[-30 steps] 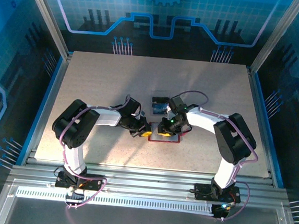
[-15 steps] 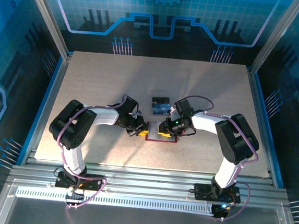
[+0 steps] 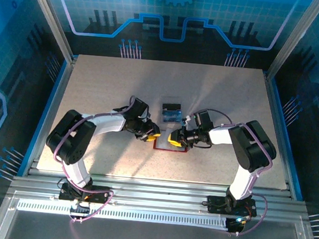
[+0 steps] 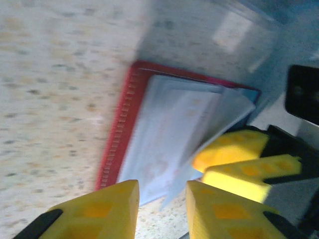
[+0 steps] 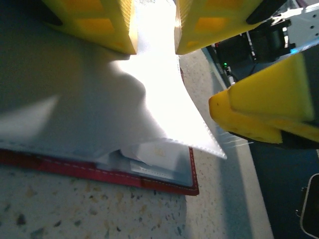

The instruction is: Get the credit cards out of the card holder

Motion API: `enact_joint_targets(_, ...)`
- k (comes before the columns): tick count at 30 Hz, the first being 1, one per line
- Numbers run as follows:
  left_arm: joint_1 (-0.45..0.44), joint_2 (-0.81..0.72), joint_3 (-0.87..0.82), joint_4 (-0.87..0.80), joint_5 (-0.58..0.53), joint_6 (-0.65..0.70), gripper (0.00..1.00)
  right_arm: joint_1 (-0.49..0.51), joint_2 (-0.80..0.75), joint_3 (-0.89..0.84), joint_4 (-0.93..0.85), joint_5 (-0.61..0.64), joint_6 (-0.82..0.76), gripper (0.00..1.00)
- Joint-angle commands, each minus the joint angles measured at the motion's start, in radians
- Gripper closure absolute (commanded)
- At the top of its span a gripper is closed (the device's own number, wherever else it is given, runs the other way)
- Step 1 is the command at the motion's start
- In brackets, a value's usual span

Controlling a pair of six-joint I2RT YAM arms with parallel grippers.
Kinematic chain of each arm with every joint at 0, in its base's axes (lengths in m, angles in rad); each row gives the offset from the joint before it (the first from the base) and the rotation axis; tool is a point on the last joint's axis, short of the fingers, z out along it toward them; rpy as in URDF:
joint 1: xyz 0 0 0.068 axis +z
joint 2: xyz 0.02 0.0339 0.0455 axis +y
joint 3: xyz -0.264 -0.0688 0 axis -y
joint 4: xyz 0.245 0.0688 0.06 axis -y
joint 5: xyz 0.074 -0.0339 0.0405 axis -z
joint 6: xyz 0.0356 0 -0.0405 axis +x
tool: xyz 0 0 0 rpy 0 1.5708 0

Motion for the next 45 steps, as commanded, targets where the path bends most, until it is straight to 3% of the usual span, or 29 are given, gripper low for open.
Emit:
enact_joint_targets(1, -0.034, -0.013, 0.043, -0.023, -0.018, -0.021, 0.67, -0.010, 0.045, -0.028, 0.090, -0.027, 0.036, 0.72)
enact_joint_targets(17, -0.068, 0.090, 0.073, 0.013, -0.043, -0.064, 0.64, -0.022, 0.062, -0.034, 0.088, -0.053, 0.030, 0.73)
enact_joint_targets(28, -0.070, 0.117, 0.060, 0.121, 0.015, -0.110, 0.73, -0.023, 0.006, -0.020, 0.067, -0.056, 0.048, 0.73)
enact_joint_targets(38, -0.069, 0.148, 0.099, 0.134, 0.068, -0.089, 0.73, -0.038, -0.162, 0.088, -0.287, 0.028, -0.086, 0.69)
enact_joint_targets(45, -0.068, 0.139, 0.128, 0.138, 0.084, -0.080, 0.68, -0.084, -0.243, 0.198, -0.605, 0.201, -0.240, 0.67)
